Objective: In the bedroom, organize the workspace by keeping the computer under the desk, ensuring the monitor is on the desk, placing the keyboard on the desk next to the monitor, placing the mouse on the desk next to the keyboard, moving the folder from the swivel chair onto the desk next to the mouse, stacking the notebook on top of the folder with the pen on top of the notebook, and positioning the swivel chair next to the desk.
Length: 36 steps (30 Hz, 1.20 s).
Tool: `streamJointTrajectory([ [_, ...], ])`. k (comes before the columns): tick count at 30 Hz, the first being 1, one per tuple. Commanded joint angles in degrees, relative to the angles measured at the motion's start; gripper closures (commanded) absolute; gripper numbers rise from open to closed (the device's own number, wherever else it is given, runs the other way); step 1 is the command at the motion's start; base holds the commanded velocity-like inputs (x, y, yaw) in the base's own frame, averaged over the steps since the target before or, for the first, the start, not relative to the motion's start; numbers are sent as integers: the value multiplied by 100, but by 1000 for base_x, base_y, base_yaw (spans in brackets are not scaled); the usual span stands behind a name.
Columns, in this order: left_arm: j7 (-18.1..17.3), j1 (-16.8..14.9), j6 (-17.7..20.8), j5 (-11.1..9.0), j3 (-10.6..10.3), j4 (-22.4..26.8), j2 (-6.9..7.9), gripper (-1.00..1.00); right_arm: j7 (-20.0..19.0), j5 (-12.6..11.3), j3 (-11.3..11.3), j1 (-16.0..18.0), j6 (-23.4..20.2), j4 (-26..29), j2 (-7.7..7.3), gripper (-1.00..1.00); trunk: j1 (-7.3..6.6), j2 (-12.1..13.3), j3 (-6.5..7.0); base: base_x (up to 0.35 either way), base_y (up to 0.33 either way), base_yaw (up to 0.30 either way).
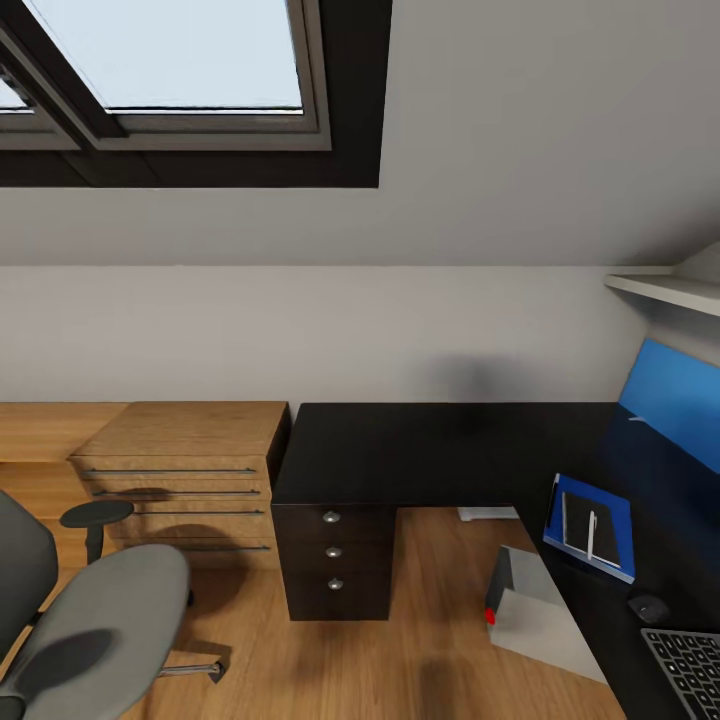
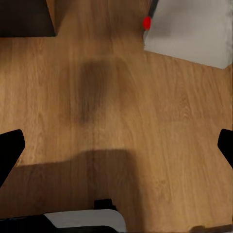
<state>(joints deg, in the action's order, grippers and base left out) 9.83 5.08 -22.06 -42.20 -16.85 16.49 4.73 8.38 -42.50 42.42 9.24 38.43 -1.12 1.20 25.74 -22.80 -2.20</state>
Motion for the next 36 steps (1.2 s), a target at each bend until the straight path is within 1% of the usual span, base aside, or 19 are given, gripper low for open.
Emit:
streamJointTrajectory([
  [1, 33, 2, -56, -36, -43, 10, 11, -100, 54, 25, 57, -198, 538, -13, -13, -100, 4, -12, -10, 0, 0, 0],
  [2, 29, 2, -94, -39, -42, 3, 12, -100, 57, 26, 55, -280, 771, -14, -20, -100, 4, -12, -10, 0, 0, 0],
  [3, 10, 1, -681, -50, -45, -108, 16, -100, 48, 30, 53, -675, 1671, -19, -47, -100, 4, -12, -10, 0, 0, 0],
  [4, 8, 1, -789, -47, -49, -160, 15, -100, 43, 30, 52, -713, 1725, -19, -51, -100, 4, -12, -10, 0, 0, 0],
  [5, -4, 4, -1099, -29, -65, -365, 5, -100, 34, 30, 53, -795, 1829, -19, -68, -100, 4, -12, -10, 0, 0, 0],
  [8, -90, 2, -1435, -19, -85, -600, -2, -100, 25, 34, 55, -846, 1880, -14, -76, -100, 4, -12, -10, 0, 0, 0],
  [9, -134, 4, -1484, -22, -86, -639, -3, -100, 23, 35, 55, -853, 1885, -14, -76, -100, 4, -12, -10, 0, 0, 0],
  [10, -429, 5, -1573, -42, -83, -789, -8, -100, 17, 38, 56, -871, 1894, -12, -78, -100, 4, -12, -10, 0, 0, 12],
  [13, -598, 5, -1592, -42, -86, -904, -13, -100, 17, 39, 56, -880, 1896, -11, -72, -100, 4, -12, -17, 0, 0, 107],
  [19, -678, 2, -1600, -42, -90, -960, -16, -100, 23, 40, 52, -885, 1873, -11, -49, -100, 4, -12, -42, -18, 11, 206],
  [21, -683, 4, -1603, -39, -90, -962, -16, -100, 23, 35, 50, -887, 1805, -11, -55, -100, 4, -12, -52, -155, 113, 226],
  [24, -720, 4, -1602, -35, -90, -963, -10, -100, 24, 35, 48, -885, 1548, -3, -63, -100, 4, -12, -67, -221, 173, 219],
  [27, -865, 2, -1593, -40, -84, -963, -8, -100, 24, 46, 52, -884, 1292, 10, -66, -100, 4, -12, -85, -260, 215, 202],
  [33, -922, 3, -1591, -49, -68, -964, -7, -100, 24, 48, 56, -885, 1229, 15, -67, -100, 4, -12, -123, -264, 233, 193],
  [36, -929, 2, -1591, -57, -49, -964, -7, -100, 24, 48, 53, -885, 1215, 15, -67, -100, 4, -12, -143, -100, 123, 185],
])
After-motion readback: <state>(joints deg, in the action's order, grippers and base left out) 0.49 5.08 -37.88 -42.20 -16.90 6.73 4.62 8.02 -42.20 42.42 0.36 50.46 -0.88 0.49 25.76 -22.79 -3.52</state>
